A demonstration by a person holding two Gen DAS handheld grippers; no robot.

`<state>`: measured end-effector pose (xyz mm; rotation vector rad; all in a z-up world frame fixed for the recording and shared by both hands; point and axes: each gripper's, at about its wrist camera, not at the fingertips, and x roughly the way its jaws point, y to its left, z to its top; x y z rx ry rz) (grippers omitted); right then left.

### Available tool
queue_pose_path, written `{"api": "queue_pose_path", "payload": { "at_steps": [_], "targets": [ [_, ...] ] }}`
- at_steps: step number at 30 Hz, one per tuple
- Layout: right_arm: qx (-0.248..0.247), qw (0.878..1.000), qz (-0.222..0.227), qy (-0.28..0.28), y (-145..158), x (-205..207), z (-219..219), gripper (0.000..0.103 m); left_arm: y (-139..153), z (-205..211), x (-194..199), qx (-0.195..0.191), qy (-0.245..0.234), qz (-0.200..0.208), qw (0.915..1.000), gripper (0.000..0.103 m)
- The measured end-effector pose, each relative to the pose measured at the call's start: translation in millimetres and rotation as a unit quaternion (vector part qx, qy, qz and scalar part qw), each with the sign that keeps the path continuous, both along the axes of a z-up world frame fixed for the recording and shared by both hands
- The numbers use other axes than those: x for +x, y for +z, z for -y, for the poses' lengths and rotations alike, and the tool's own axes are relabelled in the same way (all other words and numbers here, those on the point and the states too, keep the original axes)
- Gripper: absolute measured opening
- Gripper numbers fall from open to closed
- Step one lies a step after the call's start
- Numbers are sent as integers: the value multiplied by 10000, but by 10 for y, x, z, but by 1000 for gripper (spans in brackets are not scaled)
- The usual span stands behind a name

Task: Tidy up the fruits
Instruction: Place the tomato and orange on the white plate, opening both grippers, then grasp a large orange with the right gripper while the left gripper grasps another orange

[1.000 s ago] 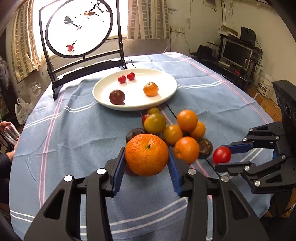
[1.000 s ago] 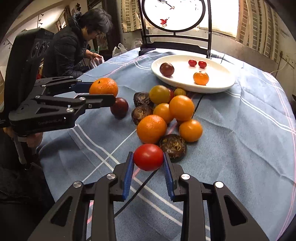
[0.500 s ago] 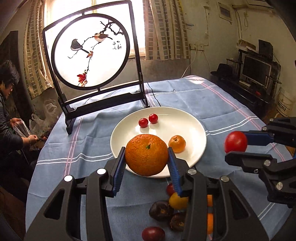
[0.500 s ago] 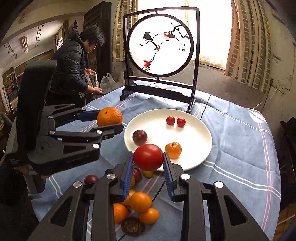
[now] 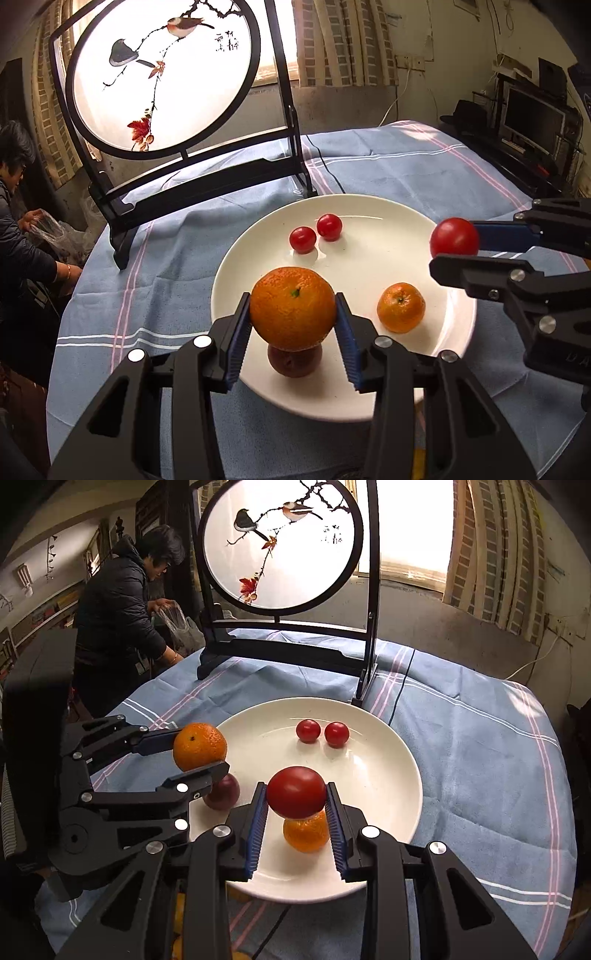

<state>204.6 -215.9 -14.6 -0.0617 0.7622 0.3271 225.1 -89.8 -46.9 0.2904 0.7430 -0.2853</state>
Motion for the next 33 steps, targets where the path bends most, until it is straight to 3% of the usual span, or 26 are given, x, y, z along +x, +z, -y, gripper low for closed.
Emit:
{"api": "queue_pose_path", "payload": {
  "at_steps": [18,19,20,21,22,30,33],
  "targets": [
    [41,9977,-479,-487,-396,505,-35,35,-344,65,475,41,487,-508,9975,44],
    [87,9976,-460,-517,-383,498,-18,41,-339,54,471,31,510,-482,9975,46],
    [161,9976,-446,-512,-356,478,5,44,-318,42,453,23,523,-403,9978,55],
    [194,9976,-391,-531,-323,442,25,44,-285,28,421,30,500,-302,9983,66],
    [193,9978,-343,-542,-286,402,43,47,-245,14,384,47,483,-185,9986,69],
    [39,9987,102,-494,8,-274,25,54,94,-137,-145,-116,377,227,9990,70],
    [-195,9977,481,-430,139,-687,-65,57,197,-220,-485,-148,386,508,9979,81]
  ]
}}
